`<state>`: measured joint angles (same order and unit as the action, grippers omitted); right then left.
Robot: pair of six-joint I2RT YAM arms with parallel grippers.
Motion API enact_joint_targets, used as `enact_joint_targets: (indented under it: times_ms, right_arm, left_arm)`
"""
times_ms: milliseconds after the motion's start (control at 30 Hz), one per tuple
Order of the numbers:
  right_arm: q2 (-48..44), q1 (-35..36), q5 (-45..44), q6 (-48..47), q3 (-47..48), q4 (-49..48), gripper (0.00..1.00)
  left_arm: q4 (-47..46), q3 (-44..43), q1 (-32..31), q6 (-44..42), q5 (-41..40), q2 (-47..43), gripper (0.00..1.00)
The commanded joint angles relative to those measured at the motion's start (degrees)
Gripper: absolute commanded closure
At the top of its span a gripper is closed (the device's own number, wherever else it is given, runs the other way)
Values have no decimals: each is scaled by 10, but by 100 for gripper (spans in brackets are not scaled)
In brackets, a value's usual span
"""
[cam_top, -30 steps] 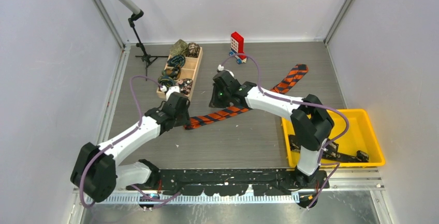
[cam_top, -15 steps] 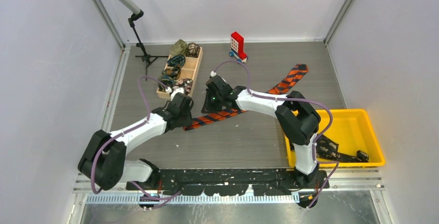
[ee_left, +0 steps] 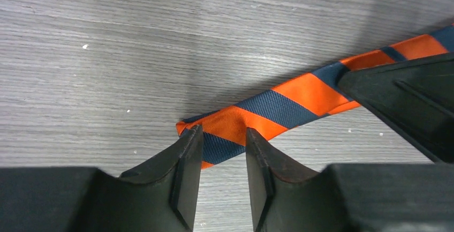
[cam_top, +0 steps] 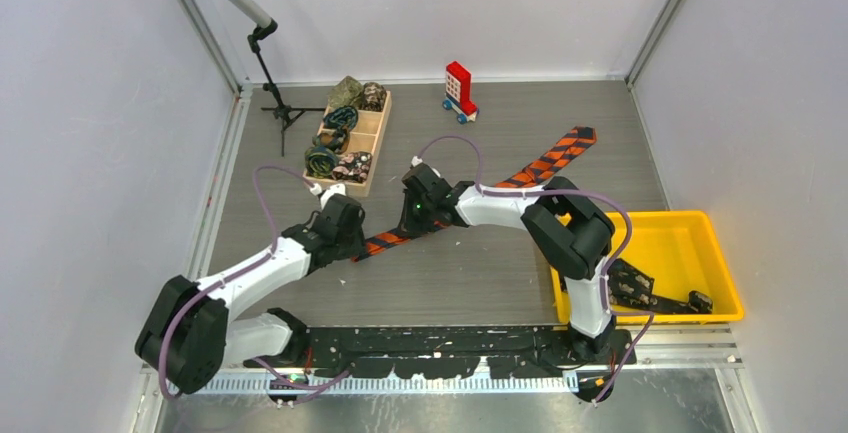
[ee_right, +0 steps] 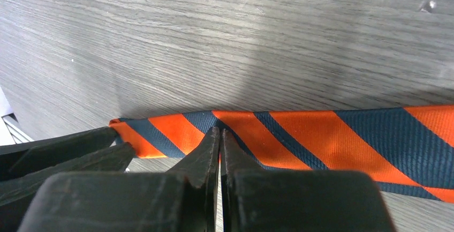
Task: Roll the ties
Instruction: Flatten out the tie at the center of the board, then roll the tie at the center of the board.
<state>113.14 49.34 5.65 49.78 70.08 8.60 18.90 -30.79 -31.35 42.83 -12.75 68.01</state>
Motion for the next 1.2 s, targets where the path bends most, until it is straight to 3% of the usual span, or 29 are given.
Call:
enact_joint_targets:
  times_ms: [0,67,267,367,567,667,700,733,767,833,867,1067,1167]
  right_arm:
    - [-8,3,-10,-9,5,6,94]
    - [-17,3,-13,-16,13,17,94]
    - [-55,14,-30,-34,21,32,94]
    - [-81,26,-48,-58,15,21,94]
    - [-159,35,-134,-121,-12,26,87]
    - [-207,30,-159,-114,-45,-8,85]
    - [-223,22,-151,-100,-61,-21,75]
    - [-237,9,-127,-85,-81,-41,55]
    - [-248,-4,-90,-71,-105,-73,41]
    - [-258,-26,-38,-47,-138,-122,24]
    - [-257,-31,-31,-42,-138,-119,21]
    - [-251,-33,-20,-61,-128,-92,24]
    - [-245,-33,-13,-54,-128,-97,28]
  left_arm:
    - [24,-15,4,5,-6,-57,60]
    - [47,-23,3,4,-13,-86,52]
    - [104,-27,4,4,-31,-155,10]
    - [116,-15,12,31,-27,-187,1]
    - [104,29,38,87,10,-284,0]
    - [61,68,39,63,27,-346,0]
    - [51,82,39,67,29,-365,0]
    - [41,96,40,74,28,-382,0]
    - [36,108,40,83,24,-398,0]
    - [50,119,41,105,16,-413,0]
    - [65,117,42,114,16,-410,0]
    - [119,74,43,155,44,-331,7]
    - [100,86,43,207,57,-316,19]
